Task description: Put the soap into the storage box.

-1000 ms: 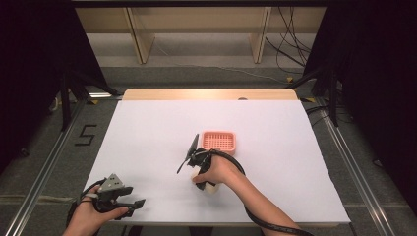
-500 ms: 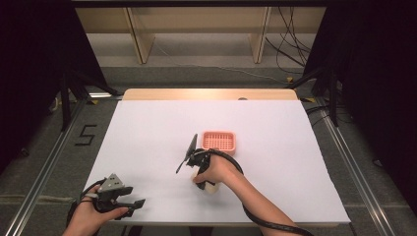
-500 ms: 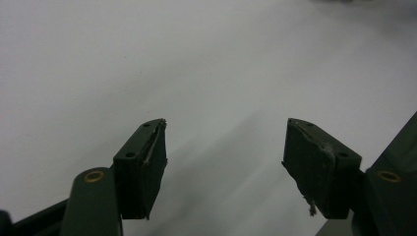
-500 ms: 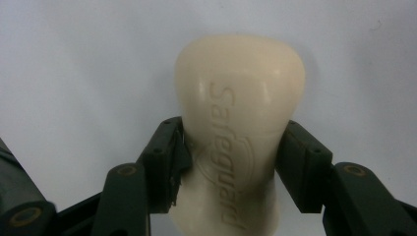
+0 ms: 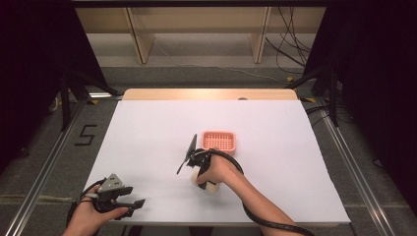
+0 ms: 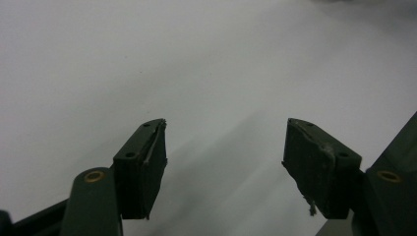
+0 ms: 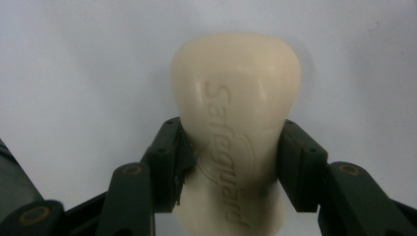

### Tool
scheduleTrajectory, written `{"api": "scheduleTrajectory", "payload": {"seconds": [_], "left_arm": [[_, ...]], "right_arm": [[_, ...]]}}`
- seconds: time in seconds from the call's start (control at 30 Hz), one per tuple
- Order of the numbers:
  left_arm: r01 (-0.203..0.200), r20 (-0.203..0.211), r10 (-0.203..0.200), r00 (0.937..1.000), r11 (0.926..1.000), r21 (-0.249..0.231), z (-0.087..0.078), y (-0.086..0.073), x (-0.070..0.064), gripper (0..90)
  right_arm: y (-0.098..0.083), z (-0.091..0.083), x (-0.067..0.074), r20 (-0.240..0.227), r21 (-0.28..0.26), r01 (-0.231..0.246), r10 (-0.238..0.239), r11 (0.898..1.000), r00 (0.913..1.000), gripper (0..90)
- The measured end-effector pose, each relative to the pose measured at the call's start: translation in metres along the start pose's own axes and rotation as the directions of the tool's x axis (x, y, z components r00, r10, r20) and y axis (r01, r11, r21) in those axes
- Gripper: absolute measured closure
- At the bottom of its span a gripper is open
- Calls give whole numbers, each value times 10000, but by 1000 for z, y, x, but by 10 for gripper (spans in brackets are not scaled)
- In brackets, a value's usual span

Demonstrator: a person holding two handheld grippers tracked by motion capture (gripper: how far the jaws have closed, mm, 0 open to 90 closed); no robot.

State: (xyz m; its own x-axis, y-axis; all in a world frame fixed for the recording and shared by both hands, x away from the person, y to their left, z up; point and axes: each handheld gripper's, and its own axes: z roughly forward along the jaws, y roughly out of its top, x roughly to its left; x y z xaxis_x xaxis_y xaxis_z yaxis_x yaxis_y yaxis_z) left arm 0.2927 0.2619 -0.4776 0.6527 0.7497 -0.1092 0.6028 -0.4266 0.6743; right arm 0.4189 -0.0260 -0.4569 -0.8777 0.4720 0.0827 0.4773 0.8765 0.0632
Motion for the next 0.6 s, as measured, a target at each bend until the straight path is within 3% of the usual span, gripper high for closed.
{"api": "scheduleTrajectory", "payload": {"seconds": [0.03, 0.07, 0.13, 0.4, 0.53, 0.57, 0.6], "left_arm": [[4, 5, -4, 10000, 10000, 1, 0, 0, 0, 323], [-2, 8, 2, 10000, 10000, 9, 0, 0, 0, 324], [-9, 2, 9, 10000, 10000, 16, 0, 0, 0, 324], [14, 4, -14, 10000, 10000, 49, 1, 0, -1, 324], [65, -13, -65, 10000, 10000, 11, 1, 0, -1, 324], [61, -91, -60, 9999, 10000, 30, 1, 0, -1, 324], [56, -186, -56, 9998, 10000, -11, 2, 0, -1, 324]], "right_arm": [[-1, -1, 1, -5, 99, -79, 79, 9999, 10000, 505], [-3, 1, -3, 195, 2, 580, -580, 9983, 9981, 505], [-4, -1, -3, 341, 75, 758, -760, 9971, 9965, 505], [-13, -6, -7, 320, -13, 740, -739, 9973, 9968, 505], [-17, -10, -8, 366, -30, 1023, -1021, 9947, 9941, 505], [-17, -11, -10, 364, -98, 1316, -1312, 9913, 9907, 505], [-19, -12, -8, 298, -54, 1059, -1057, 9944, 9940, 505]]}}
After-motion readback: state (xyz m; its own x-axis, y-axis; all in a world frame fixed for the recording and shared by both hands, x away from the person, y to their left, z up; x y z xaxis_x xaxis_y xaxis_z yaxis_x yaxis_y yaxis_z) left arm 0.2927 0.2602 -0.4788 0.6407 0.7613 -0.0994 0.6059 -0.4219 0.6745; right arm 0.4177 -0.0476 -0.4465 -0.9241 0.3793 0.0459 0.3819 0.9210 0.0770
